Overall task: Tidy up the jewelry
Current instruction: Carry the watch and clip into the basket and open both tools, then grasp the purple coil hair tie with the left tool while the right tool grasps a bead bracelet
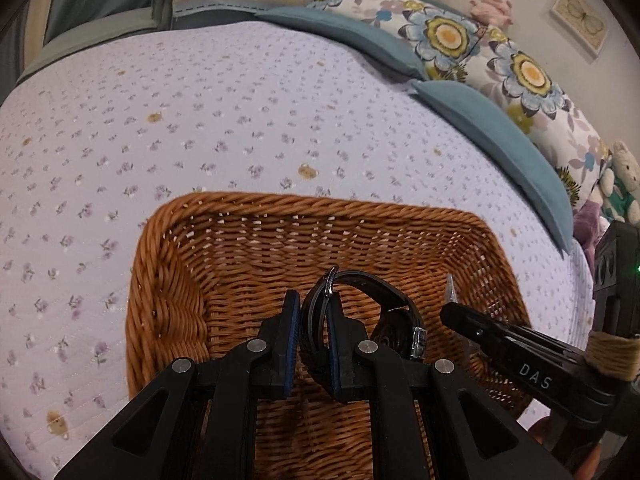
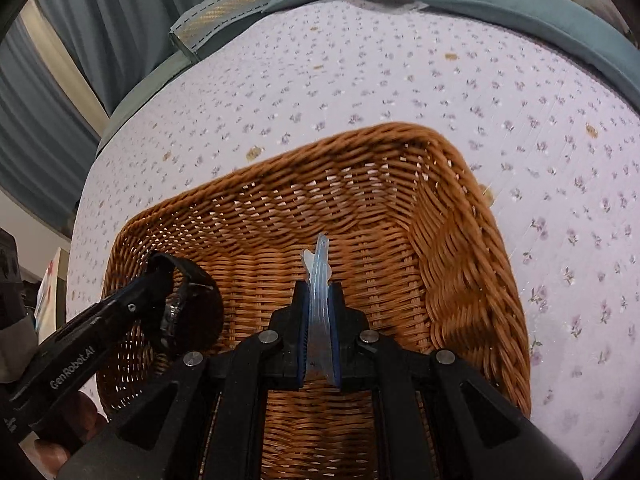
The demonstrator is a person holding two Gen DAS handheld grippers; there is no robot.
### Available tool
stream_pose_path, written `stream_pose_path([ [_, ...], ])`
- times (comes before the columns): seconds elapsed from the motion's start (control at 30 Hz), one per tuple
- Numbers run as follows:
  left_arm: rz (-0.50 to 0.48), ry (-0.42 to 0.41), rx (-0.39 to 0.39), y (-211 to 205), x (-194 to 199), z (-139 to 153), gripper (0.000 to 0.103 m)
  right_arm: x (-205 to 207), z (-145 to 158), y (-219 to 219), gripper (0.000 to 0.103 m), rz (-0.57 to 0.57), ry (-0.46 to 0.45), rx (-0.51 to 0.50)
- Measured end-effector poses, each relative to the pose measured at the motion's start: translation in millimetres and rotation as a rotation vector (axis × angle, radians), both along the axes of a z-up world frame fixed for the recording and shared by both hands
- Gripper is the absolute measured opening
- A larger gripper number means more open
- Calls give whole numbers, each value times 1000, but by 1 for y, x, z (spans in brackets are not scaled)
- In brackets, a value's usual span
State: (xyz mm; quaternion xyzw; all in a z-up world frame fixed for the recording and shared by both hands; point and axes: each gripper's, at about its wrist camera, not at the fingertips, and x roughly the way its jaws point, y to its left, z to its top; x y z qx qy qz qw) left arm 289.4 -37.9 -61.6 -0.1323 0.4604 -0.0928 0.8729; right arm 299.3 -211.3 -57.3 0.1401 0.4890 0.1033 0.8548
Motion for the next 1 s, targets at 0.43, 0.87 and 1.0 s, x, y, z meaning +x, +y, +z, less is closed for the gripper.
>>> stream_pose_path([
  [0.43, -40, -63, -41, 13, -26, 30, 44, -20, 14, -10, 25, 25, -18, 50],
  [0.87, -48, -237, -133, 62, -162, 90, 44, -142, 69, -17, 28, 83, -196, 95],
  [1.0, -39, -252, -143, 71, -193, 88, 44, -174, 69, -26, 28, 83, -219, 116],
])
